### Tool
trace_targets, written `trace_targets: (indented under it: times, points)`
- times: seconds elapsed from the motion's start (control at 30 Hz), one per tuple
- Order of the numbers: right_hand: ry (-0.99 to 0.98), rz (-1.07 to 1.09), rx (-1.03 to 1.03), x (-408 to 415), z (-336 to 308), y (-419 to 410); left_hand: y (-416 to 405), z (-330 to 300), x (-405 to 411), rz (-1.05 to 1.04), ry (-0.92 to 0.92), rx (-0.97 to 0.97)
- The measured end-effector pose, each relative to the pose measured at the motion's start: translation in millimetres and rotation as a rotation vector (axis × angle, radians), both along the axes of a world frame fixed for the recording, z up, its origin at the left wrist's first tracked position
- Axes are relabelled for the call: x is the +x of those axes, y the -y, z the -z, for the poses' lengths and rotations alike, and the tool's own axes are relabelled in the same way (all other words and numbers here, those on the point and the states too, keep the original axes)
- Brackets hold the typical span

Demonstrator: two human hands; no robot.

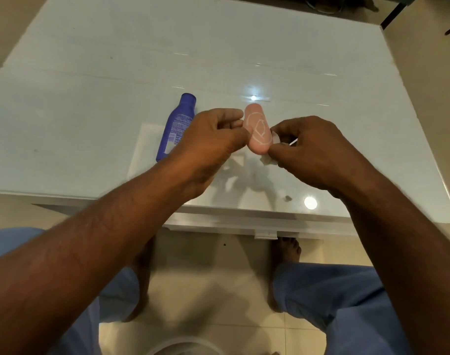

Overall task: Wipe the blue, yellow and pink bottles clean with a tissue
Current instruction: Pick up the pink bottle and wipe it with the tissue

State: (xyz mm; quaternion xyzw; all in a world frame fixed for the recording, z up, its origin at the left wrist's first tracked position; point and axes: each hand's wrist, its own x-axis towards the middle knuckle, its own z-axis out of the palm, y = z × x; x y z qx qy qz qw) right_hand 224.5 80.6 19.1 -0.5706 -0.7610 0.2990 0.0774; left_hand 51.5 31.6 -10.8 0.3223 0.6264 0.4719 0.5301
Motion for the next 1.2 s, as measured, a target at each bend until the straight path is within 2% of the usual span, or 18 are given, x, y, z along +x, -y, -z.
trace_targets:
  times: [0.27, 0.4, 0.57, 1.2]
  points:
    - [-0.202, -0.064, 0.126, -8.8, 0.5, 7.4, -1.7, -11.6, -11.8, -0.2, 0.351, -0.05]
    - [-0.273, -0.105, 0.168, -16.4, -0.4, 13.6, -2.2, -13.0, -11.4, -0.253, 0.371, -0.054]
    - [-0.273, -0.143, 0.214, -20.9, 4.3, 18.4, 1.5, -17.4, -9.3, -0.233, 0.368, -0.085]
    - [-0.369, -0.03, 0.325, -20.6, 2.5, 15.0, 5.9, -28.1, -10.6, -0.168, 0.544, -0.026]
